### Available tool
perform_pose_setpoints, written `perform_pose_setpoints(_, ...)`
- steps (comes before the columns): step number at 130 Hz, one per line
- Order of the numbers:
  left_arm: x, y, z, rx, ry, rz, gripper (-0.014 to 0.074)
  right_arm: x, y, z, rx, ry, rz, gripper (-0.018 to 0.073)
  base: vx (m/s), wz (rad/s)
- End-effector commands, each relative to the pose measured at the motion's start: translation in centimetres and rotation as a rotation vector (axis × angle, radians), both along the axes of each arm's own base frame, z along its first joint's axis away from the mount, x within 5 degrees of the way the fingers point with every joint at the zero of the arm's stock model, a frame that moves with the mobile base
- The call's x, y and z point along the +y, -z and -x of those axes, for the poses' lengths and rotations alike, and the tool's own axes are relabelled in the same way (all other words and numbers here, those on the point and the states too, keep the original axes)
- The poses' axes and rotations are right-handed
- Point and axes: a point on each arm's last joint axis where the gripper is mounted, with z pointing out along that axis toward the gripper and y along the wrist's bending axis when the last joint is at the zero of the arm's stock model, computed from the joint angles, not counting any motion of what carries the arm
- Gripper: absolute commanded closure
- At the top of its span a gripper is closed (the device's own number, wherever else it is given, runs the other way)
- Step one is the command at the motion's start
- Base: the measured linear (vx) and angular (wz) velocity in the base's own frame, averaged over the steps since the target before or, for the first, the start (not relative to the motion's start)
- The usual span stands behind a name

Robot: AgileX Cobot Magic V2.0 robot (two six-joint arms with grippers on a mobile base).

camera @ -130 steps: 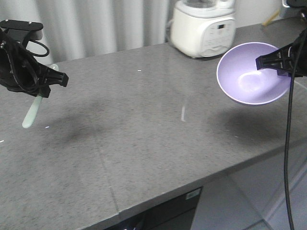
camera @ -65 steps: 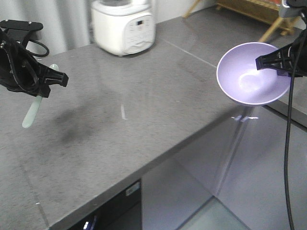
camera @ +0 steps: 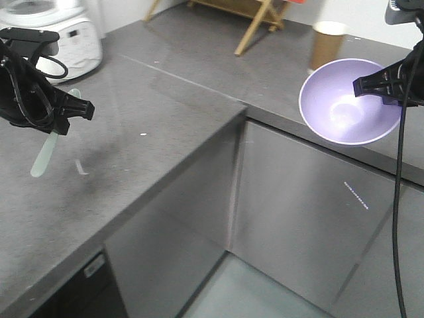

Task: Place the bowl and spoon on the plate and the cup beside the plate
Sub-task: 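Drive the base, holding spoon and bowl, to the counter with the blue plate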

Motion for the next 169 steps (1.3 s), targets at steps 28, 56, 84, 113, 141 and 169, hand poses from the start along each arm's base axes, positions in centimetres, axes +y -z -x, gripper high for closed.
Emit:
perform_pose_setpoints(28,0.01,-2.7,0.75,-0.11,-0.001,0.026,0.0603,-0.07,-2.25,0.57,-0.114,-0.007,0.001,0.056,-0.07,-0.61)
perform_pose_setpoints(56,0.01,-2.7,0.75,-0.11,-0.001,0.026,0.0603,-0.06,-2.26,0.57,-0.115,-0.007,0.001,0.056,-0.07,-0.64)
perform_pose_setpoints(84,0.01,-2.7,0.75,-0.11,-0.001,0.026,0.0603,-0.06,-2.26,0.57,-0.115,-0.007,0.001,0.056,-0.08,-0.53)
perform_pose_setpoints(113,0.01,-2.7,0.75,-0.11,-0.001,0.026,0.0603,-0.06,-2.26,0.57,-0.115,-0.007,0.001,0.056,-0.05,-0.28)
perform_pose_setpoints(141,0.01,-2.7,0.75,-0.11,-0.001,0.026,0.0603,-0.06,-2.26,0.57,-0.115,-0.007,0.001,0.056,-0.05,-0.18)
perform_pose_setpoints(169,0.01,-2.7,0.75,-0.11,-0.001,0.026,0.0603,-0.06,-2.26,0.57,-0.115,-0.007,0.001,0.056,-0.06,-0.24)
